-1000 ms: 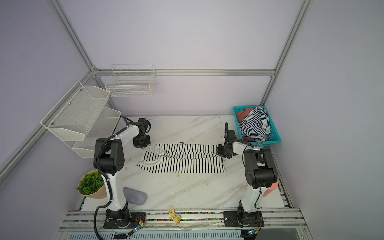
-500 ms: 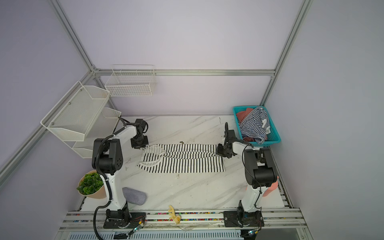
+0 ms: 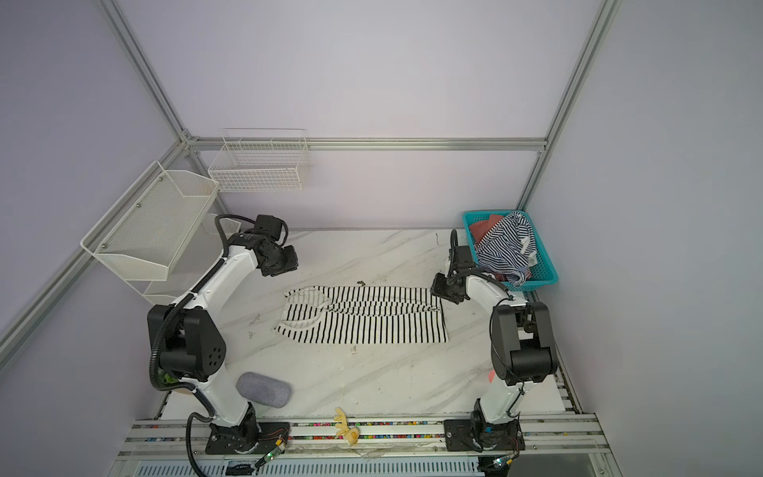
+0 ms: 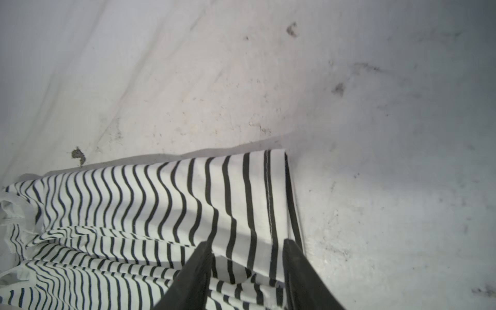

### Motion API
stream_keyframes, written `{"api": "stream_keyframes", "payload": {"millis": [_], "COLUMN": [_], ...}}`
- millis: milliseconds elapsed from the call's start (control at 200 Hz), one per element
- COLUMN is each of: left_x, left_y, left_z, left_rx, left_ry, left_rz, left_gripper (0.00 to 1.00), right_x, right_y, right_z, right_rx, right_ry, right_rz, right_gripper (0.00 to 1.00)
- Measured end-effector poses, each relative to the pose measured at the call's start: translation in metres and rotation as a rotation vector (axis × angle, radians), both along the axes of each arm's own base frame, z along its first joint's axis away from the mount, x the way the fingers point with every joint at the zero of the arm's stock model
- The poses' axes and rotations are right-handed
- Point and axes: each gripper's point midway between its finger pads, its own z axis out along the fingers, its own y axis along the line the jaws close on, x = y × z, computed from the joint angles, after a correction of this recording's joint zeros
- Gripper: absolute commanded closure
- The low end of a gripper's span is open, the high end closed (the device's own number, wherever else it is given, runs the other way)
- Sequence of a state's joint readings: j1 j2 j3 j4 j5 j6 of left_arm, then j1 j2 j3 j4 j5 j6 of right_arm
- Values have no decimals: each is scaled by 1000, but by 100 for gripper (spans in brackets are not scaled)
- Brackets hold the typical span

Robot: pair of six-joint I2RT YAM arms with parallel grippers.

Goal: Fold and stack the tank tops

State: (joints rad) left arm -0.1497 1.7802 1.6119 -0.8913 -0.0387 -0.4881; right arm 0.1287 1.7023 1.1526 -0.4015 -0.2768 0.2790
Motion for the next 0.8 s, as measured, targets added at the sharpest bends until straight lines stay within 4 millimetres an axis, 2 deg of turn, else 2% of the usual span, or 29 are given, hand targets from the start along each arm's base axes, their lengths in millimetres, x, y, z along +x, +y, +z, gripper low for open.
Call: {"api": "stream_keyframes", "payload": {"millis": [45,135,225,290,425,660,805], "left_x": [-1,-3,-6,-8,-11,-8,-8], "left_y": [-16,-43,-66,-75,-80,-81,-81], "left_z": [-4,-18,-44,-65,-98,-116,-137], "left_rx": [-15,-40,-67,-74,-74,-82,-75], "left_ry": [8,41,103,146,221,240,274], "left_rz": [-36,-95,-138,-150,-154,-134,-128], "left_gripper": [62,63,65,65,66,69,70], "right_x": [4,8,8,9,9,5,8], "right_y": [1,3,12,22,40,41,41], "right_z": [8,14,10,4,-21,-61,-62], "right_rx": [3,9,18,21,20,-5,-8], "right_ry": [-20,-36,-27,-12,40,126,117], "right_rz": [1,4,25,50,97,125,134], "right_gripper": [55,66,75,79,81,78,78]}}
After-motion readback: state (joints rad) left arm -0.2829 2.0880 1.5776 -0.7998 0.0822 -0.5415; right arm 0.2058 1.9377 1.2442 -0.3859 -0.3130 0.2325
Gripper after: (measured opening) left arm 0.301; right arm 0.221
